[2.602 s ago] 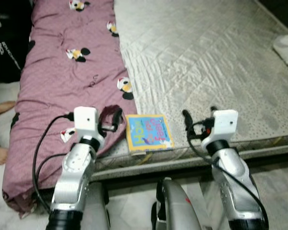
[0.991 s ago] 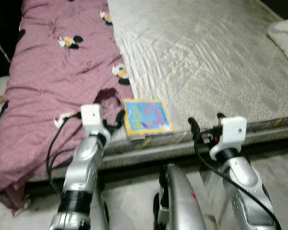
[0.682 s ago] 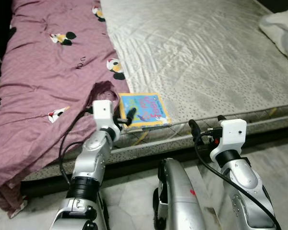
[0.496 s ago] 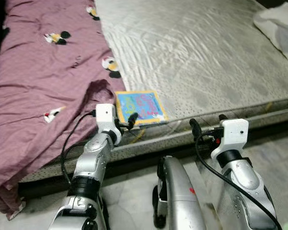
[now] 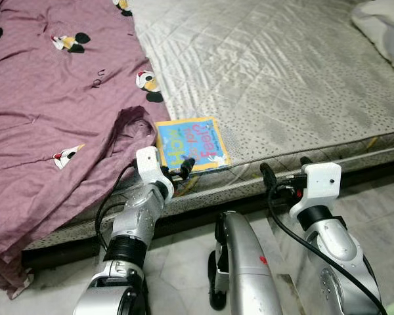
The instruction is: Clean up the room
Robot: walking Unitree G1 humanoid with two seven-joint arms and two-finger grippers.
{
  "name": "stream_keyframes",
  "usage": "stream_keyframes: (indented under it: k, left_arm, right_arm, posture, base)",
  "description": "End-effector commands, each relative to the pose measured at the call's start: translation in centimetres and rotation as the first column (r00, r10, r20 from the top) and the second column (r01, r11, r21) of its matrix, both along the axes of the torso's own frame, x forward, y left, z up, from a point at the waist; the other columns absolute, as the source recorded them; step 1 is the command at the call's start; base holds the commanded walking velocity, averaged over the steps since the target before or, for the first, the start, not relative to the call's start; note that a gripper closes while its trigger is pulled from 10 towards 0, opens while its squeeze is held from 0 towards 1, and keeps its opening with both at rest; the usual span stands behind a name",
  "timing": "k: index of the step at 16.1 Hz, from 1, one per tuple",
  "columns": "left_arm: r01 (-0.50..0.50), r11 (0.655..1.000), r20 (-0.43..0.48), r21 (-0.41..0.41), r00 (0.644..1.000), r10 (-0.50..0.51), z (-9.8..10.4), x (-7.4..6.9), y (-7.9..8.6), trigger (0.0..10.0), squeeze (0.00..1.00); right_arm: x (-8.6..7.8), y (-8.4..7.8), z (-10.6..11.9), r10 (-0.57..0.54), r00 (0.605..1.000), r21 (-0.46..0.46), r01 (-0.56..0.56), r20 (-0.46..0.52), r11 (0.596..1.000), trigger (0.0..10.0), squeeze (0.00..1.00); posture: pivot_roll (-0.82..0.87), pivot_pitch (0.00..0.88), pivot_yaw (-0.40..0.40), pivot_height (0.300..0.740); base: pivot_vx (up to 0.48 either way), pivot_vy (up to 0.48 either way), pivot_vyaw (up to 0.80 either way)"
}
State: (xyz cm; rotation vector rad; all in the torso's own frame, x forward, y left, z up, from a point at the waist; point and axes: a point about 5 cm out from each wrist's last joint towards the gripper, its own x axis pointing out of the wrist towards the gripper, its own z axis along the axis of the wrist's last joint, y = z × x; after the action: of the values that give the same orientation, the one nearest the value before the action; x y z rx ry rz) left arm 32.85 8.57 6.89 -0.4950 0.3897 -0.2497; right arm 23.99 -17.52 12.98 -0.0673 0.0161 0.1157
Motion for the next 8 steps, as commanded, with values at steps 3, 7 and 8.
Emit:
stream_keyframes:
  k: [3,7,8]
  left_arm:
    - [-0.003,1.0,0.015,-0.012,1.0,0.003,0.4,0.3,0.0,10.0,0.0]
    - [-0.064,0.998,0.101,-0.018,0.993,0.065,1.8,0.7,0.9,10.0,0.0]
    - [-0.097,0.994,0.104,-0.04,0.989,0.101,2.1,0.6,1.1,10.0,0.0]
  right_arm:
    - [0.0,0.0,0.0,-0.007,1.0,-0.009,0.007,-0.002,1.0,10.0,0.0]
    - [0.2,0.1,0.0,-0.006,1.0,-0.005,0.006,0.002,1.0,10.0,0.0]
    - [0.3,0.0,0.1,-0.006,1.0,-0.005,0.007,0.004,1.0,10.0,0.0]
  posture:
    - [-0.14,0.203,-0.065,0.536]
    - [-0.13,0.193,-0.061,0.536]
    - [-0.12,0.189,-0.06,0.536]
  base:
    - [0.0,0.0,0.0]
    - [0.0,0.0,0.0]
    - [0.0,0.0,0.0]
